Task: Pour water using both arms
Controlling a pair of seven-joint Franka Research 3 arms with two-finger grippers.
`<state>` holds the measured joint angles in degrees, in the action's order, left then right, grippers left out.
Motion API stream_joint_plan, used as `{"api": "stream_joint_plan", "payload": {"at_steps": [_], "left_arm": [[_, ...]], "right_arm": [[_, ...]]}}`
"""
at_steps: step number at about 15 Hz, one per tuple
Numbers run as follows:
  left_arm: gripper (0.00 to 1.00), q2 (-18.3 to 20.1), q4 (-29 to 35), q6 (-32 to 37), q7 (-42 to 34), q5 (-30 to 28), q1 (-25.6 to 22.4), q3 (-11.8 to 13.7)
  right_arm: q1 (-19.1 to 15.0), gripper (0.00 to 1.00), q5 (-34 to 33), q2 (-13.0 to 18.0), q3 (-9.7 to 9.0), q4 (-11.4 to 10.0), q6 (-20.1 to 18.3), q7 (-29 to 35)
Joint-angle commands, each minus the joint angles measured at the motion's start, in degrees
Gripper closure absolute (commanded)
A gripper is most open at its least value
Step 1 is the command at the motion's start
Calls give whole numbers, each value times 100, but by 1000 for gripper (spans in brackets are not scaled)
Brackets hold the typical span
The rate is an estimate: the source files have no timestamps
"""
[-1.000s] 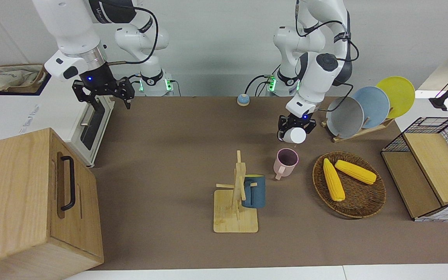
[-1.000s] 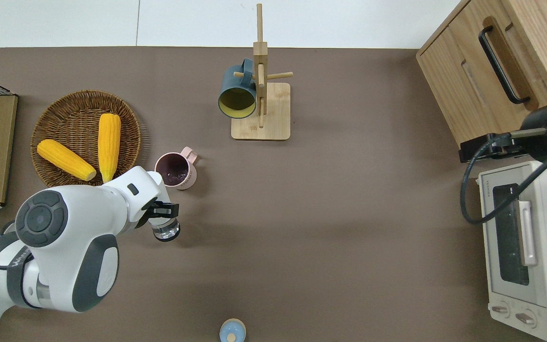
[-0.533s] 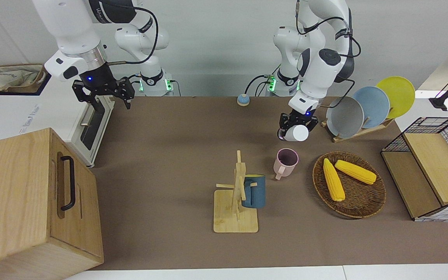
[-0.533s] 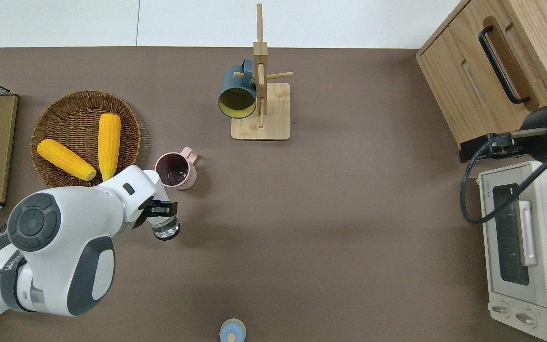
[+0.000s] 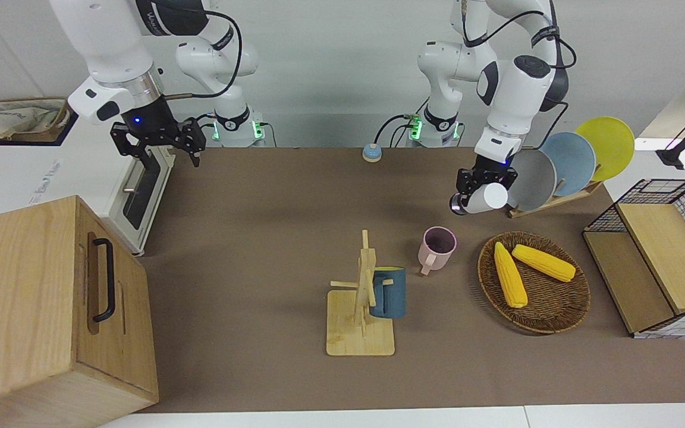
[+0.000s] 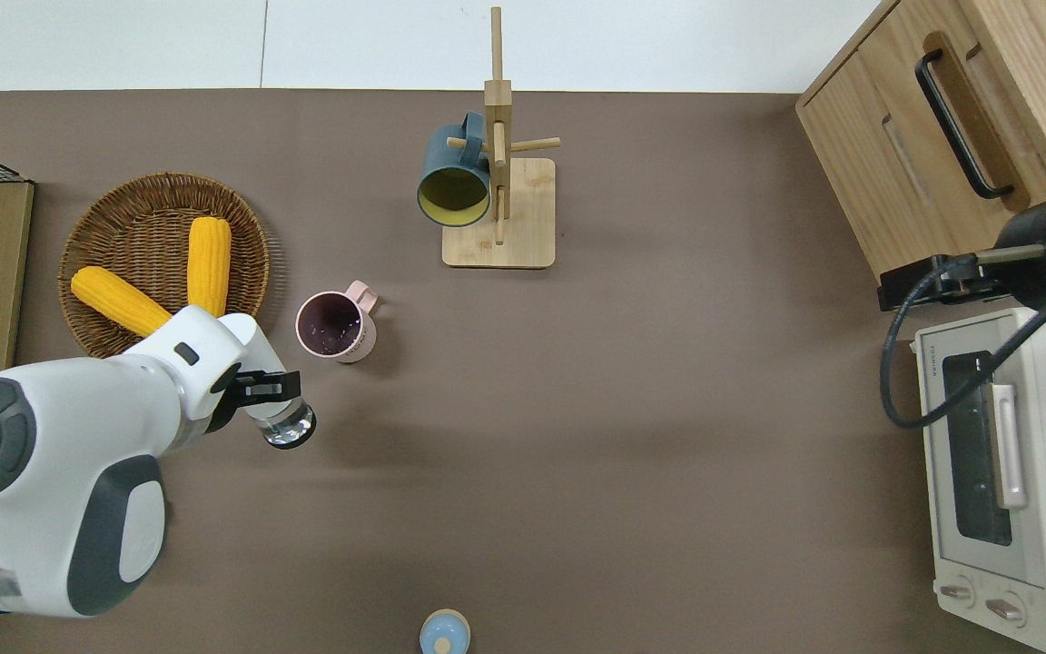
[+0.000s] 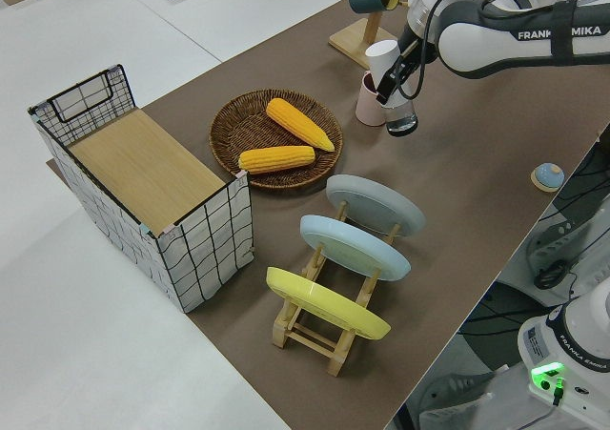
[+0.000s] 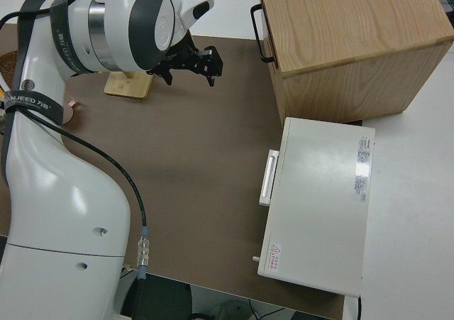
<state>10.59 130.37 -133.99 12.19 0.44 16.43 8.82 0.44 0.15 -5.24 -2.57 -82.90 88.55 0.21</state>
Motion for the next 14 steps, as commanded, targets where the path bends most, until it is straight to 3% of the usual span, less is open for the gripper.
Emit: {"api": "stream_joint_plan", "payload": {"at_steps": [1, 7, 14], "left_arm": [[1000, 92, -475, -13, 757, 692, -113, -30], [1000, 13, -1231, -13, 741, 879, -728, -21], [1000, -716, -2471, -4, 627, 870, -1221, 49]], "right_arm": [[9, 15, 55, 23, 10, 29, -49, -83], [9, 15, 55, 23, 10, 20, -49, -83], [9, 15, 55, 31, 10, 20, -57, -83]]}}
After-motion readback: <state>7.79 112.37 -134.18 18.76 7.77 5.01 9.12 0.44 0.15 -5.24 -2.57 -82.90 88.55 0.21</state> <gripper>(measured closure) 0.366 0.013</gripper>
